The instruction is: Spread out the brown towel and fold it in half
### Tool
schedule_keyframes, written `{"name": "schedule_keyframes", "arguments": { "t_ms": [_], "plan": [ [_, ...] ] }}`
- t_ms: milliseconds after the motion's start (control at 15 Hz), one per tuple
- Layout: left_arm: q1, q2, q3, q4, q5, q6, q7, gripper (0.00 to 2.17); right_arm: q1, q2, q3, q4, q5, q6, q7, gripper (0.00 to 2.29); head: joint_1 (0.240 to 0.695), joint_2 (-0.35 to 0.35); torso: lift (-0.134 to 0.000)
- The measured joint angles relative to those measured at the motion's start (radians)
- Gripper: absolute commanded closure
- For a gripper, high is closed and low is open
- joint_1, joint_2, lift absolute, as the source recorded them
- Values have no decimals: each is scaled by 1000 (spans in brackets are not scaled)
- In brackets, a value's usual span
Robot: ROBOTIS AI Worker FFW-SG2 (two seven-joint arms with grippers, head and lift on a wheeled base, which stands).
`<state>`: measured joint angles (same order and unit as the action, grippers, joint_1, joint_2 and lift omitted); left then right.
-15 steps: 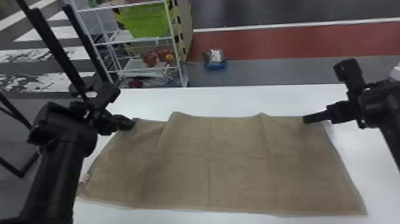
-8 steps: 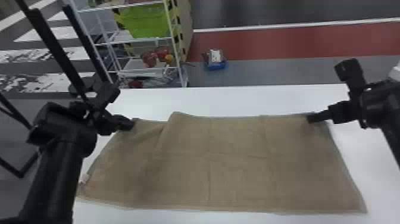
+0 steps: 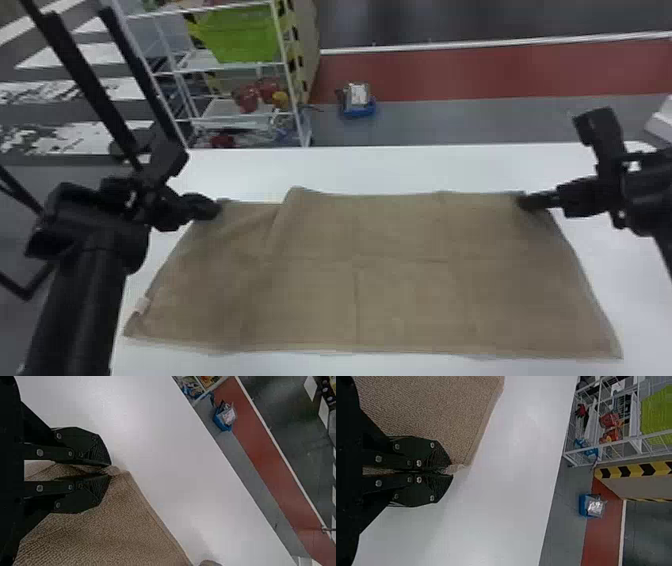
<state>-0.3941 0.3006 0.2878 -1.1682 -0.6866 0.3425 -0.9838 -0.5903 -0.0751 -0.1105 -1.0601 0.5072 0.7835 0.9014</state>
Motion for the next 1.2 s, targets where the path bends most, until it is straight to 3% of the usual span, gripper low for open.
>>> {"name": "schedule_keyframes", "arguments": {
  "t_ms": [467,667,1200],
  "plan": [
    [144,-12,133,-213,132,1,-29,991,189,-57,-61,-351,-120,100,122,1109,695,181,-134],
    [192,-33,179,-293,160,3,-51,991,232,-80,-84,-451,-177,156,136,1109,695,179,-134],
    [271,-57,217,-412,202,34,-83,991,223,-158,-181,-492,-211,194,148,1109,695,112,-134]
  ]
}}
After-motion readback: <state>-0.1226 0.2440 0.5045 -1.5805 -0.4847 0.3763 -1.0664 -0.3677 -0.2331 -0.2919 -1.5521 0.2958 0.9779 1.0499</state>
